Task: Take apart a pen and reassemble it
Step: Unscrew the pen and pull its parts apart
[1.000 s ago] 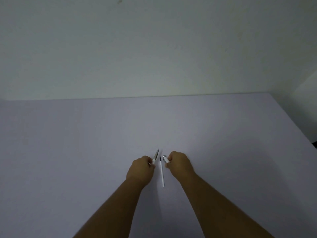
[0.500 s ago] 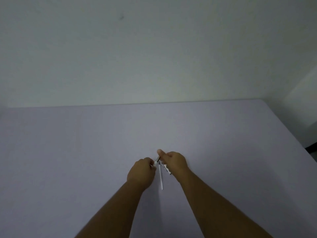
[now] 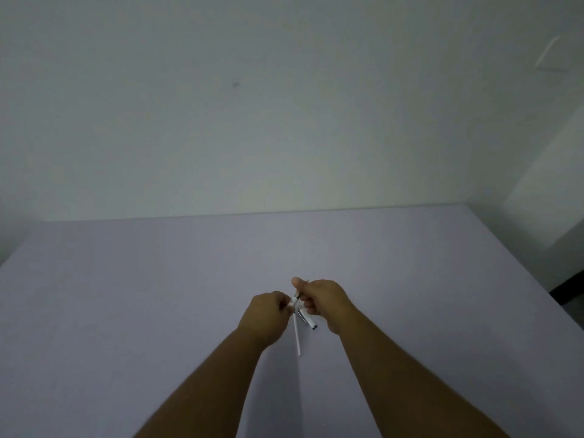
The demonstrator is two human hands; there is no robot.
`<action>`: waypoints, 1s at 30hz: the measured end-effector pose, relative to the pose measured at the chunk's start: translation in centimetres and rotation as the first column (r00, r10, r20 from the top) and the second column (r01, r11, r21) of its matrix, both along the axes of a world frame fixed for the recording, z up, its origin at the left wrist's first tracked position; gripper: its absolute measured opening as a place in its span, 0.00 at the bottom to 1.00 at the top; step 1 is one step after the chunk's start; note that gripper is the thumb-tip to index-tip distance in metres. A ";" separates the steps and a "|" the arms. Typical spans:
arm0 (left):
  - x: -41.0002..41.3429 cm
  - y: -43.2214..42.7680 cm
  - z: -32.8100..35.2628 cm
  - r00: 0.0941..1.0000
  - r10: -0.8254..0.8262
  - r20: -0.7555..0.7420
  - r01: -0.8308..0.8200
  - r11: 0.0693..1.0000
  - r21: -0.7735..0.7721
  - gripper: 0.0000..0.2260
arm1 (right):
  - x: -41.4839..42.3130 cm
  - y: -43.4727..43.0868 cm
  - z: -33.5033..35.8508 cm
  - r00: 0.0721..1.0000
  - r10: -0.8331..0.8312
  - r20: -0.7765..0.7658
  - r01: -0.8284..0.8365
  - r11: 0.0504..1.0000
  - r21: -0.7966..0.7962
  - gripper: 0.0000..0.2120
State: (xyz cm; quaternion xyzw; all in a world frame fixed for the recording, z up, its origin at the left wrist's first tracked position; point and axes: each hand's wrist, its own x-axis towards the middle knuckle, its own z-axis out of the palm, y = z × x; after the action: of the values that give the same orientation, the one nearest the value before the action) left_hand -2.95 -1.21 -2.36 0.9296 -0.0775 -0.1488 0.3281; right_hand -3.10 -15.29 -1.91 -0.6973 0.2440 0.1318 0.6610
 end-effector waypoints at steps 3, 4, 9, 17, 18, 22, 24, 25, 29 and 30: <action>-0.4 -0.2 0.7 1.000 0.001 0.015 -0.001 1.000 0.003 0.10 | -0.4 -0.1 0.7 0.999 0.001 0.048 -0.001 1.000 -0.006 0.06; -0.5 -0.3 1.0 1.000 0.003 0.024 -0.003 1.000 0.004 0.10 | -0.6 -0.1 1.0 0.998 -0.006 0.060 0.003 0.998 0.055 0.03; -1.0 -0.4 1.7 0.998 0.011 0.056 -0.012 1.000 0.016 0.09 | -0.9 0.0 2.1 0.994 -0.090 -0.061 0.096 0.990 0.101 0.10; -1.6 -0.4 2.4 0.996 -0.011 0.088 0.004 0.997 0.074 0.10 | -1.5 -0.1 2.7 0.996 -0.078 -0.049 0.085 0.981 0.176 0.06; -1.6 -0.4 2.5 0.996 -0.012 0.091 0.005 0.997 0.074 0.10 | -1.5 0.0 2.7 0.994 -0.089 -0.056 0.096 0.984 0.147 0.08; -1.9 -0.4 2.7 0.994 -0.021 0.103 0.012 0.996 0.089 0.09 | -1.6 0.0 2.6 0.997 -0.078 -0.012 0.079 0.986 0.148 0.07; -1.9 -0.3 2.8 0.994 -0.019 0.108 0.009 0.996 0.093 0.09 | -1.6 0.1 2.8 0.997 -0.075 -0.002 0.074 0.979 0.192 0.06; -1.9 -0.3 2.9 0.994 -0.017 0.110 0.007 0.996 0.092 0.09 | -1.6 0.1 2.8 0.997 -0.081 -0.015 0.082 0.981 0.176 0.04; -2.0 -0.4 3.2 0.993 -0.028 0.112 0.017 0.995 0.095 0.09 | -1.6 0.0 2.8 0.996 -0.086 -0.026 0.088 0.993 0.080 0.06; -1.9 -0.4 3.3 0.993 -0.032 0.116 0.021 0.995 0.101 0.09 | -1.6 0.0 3.0 0.997 -0.073 -0.006 0.074 0.991 0.112 0.04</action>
State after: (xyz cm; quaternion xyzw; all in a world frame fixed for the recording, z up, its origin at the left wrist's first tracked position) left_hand -4.90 -1.58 0.95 0.9509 -0.1014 -0.1019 0.2742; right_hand -4.73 -15.25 1.11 -0.6493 0.2625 0.1217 0.7033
